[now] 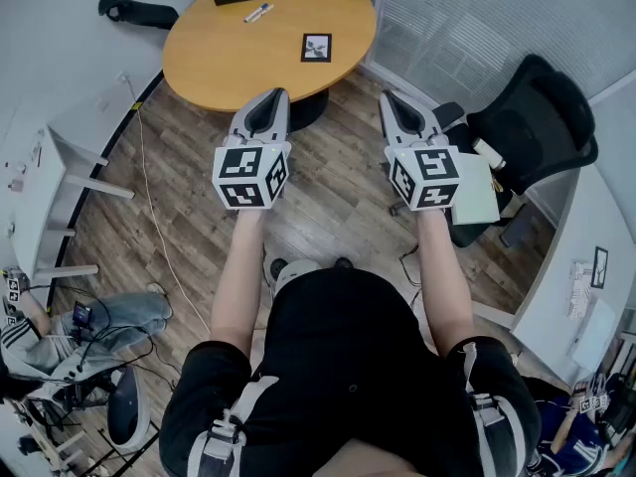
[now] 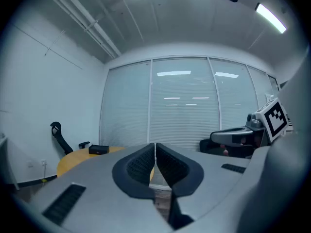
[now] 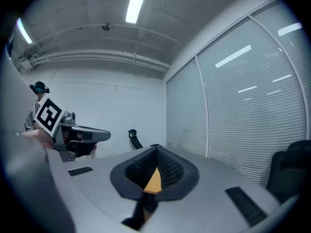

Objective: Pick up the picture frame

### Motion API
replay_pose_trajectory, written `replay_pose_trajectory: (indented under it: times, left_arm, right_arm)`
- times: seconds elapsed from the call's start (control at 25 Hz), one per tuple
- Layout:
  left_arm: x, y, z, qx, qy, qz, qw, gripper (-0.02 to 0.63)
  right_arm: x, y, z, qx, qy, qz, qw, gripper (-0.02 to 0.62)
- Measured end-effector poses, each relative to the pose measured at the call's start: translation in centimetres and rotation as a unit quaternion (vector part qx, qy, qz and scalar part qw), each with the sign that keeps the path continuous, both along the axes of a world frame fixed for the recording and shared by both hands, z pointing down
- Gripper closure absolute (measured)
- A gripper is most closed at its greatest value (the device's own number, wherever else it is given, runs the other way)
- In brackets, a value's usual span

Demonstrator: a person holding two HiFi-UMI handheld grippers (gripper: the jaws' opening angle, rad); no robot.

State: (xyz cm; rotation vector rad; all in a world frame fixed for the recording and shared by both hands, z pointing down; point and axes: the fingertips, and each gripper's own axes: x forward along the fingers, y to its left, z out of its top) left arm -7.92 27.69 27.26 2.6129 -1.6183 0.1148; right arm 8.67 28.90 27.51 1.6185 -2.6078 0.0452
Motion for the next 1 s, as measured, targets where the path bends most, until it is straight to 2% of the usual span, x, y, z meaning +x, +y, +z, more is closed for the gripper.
replay_pose_trajectory:
  times: [0.64,1.0]
  left_arm:
    - [1.8,5.3,0.3,-0.003,-0.024,0.01,0.9996,0.575]
    - [2.0,5.4,3.3,-0.026,-0.027,0.017,0.9992,0.575]
  right_arm:
    - [-0.1,5.3,-0.2,0.016,-0.003,-0.001,1.0,0.578]
    - [-0.6,5.0,3.2,-0.018,-0.019,-0.005,1.0,0.578]
